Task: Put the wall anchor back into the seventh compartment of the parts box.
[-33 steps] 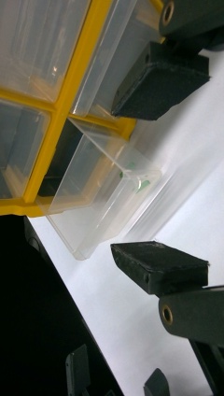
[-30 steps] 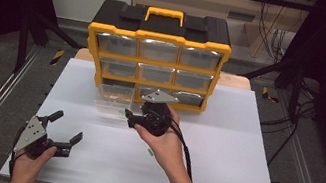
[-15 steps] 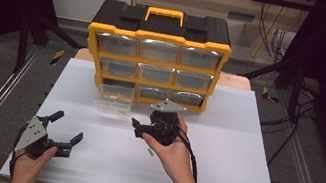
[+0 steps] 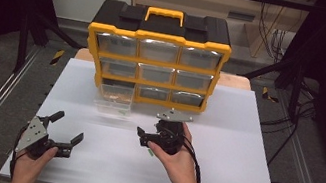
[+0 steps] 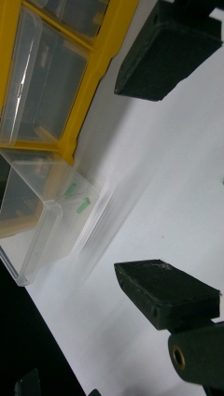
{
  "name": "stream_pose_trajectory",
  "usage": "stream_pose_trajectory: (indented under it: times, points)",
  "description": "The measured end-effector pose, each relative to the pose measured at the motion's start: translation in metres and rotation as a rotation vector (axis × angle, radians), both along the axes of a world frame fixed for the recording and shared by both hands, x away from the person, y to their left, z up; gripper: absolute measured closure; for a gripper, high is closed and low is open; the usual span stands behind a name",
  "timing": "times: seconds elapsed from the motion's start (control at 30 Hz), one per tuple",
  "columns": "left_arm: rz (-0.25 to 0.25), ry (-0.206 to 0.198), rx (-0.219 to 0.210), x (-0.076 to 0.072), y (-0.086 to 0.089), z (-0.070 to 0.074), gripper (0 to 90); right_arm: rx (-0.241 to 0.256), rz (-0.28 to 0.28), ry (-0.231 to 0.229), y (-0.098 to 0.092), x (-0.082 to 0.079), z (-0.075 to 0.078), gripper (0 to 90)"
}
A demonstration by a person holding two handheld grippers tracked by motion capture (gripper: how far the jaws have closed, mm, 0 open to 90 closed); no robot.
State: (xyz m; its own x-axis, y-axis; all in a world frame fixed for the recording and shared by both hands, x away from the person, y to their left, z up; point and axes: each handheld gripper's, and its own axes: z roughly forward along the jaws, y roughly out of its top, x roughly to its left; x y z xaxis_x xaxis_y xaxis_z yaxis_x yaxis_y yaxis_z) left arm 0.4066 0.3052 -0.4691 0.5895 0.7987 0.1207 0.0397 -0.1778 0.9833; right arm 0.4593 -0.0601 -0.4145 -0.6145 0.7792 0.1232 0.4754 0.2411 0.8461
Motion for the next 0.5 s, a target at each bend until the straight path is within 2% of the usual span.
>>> stream_pose_trajectory:
  times: [0.33, 0.5]
  points:
    - [-0.003, 0.001, 0.008, 0.000, -0.001, 0.000, 1.0, 0.003, -0.011, 0.039, -0.013, -0.007, -0.015, 12.0]
    - [-0.004, 0.000, 0.012, 0.000, -0.002, 0.000, 1.0, -0.017, -0.016, 0.064, -0.017, -0.010, -0.027, 15.2]
